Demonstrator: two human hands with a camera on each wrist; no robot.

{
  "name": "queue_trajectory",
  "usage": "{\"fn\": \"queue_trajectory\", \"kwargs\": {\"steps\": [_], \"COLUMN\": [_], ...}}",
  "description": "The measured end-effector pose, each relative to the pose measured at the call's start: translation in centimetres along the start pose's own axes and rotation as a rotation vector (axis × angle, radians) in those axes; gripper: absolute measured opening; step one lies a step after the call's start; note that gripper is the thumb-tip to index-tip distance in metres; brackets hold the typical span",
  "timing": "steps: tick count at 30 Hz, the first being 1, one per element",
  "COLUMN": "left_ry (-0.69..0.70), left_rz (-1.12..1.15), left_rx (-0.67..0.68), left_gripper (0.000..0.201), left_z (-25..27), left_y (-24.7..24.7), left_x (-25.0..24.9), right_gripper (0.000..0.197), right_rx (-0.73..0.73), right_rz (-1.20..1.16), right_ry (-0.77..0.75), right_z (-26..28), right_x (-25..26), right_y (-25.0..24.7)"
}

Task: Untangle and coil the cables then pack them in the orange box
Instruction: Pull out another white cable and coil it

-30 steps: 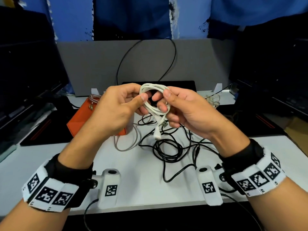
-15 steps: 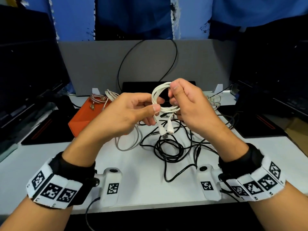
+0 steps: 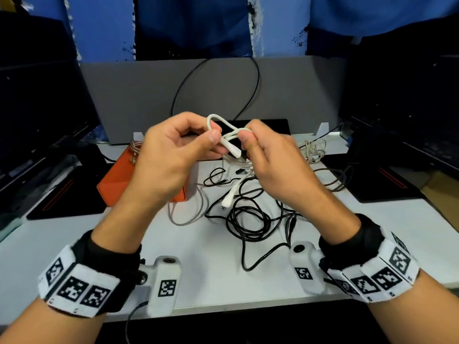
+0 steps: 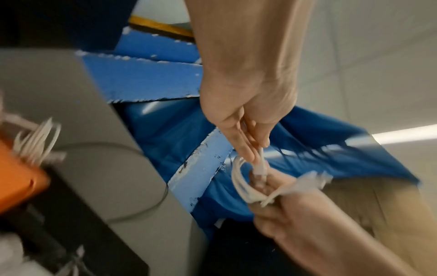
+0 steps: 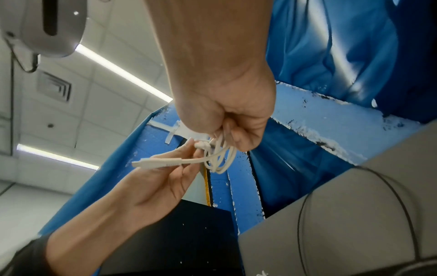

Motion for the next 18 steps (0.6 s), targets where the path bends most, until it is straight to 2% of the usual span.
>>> {"fn": "queue_trajectory", "kwargs": {"steps": [2, 3, 6, 8, 10, 12, 14, 18], "left_ry": [0.232, 0.302, 0.334, 0.305, 0.182, 0.048, -0.018, -0.118], "left_rz": [-0.355, -0.494, -0.614, -0.648, -0.564, -0.358, -0.275, -0.299], "left_rx": [-0.021, -0.022, -0.012, -0.031, -0.025, 0.079, 0.186, 0.27], "left_gripper": [0.004, 0.006, 0.013, 0.019, 0.032, 0.046, 0.052, 0.035], "left_z": [0.7, 1.0, 1.0, 0.8, 0.5, 0.3, 0.4, 0.6], "left_y": [0.6, 0.9, 1.1, 0.9, 0.5, 1.2, 2.1, 2.6], "left_x": [-2.0, -2.4, -2.2, -1.5, 0.0, 1.6, 2.5, 3.5], "right_gripper": [0.03, 0.03, 0.033, 0.034, 0.035, 0.034, 0.034, 0.033], "right_rx": [-0.003, -0.001, 0.051, 0.108, 0.161, 0.195, 0.198, 0.186], "right_rz": [-0.077, -0.109, -0.264, -0.405, -0.504, -0.507, -0.444, -0.376], "right_ry": [0.023, 0.036, 0.101, 0.152, 0.185, 0.159, 0.102, 0.085], "right_z": [-0.1, -0.2, -0.4, -0.3, -0.1, 0.1, 0.1, -0.2], "right_x": [-0.4, -0.6, -1.5, -2.0, -2.0, -1.6, -1.0, -1.4], "right_y": [0.0, 0.0, 0.8, 1.7, 2.5, 3.0, 3.2, 2.8]}}
Point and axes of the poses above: each hand's wrist, its own z-axis away from the middle knuckle, its own y-axis out of the palm, x = y × z, the point moved 10 cm from there along -z, towards the middle knuckle, and after that the axes turned 1 degree about y, right-handed, at the moved point
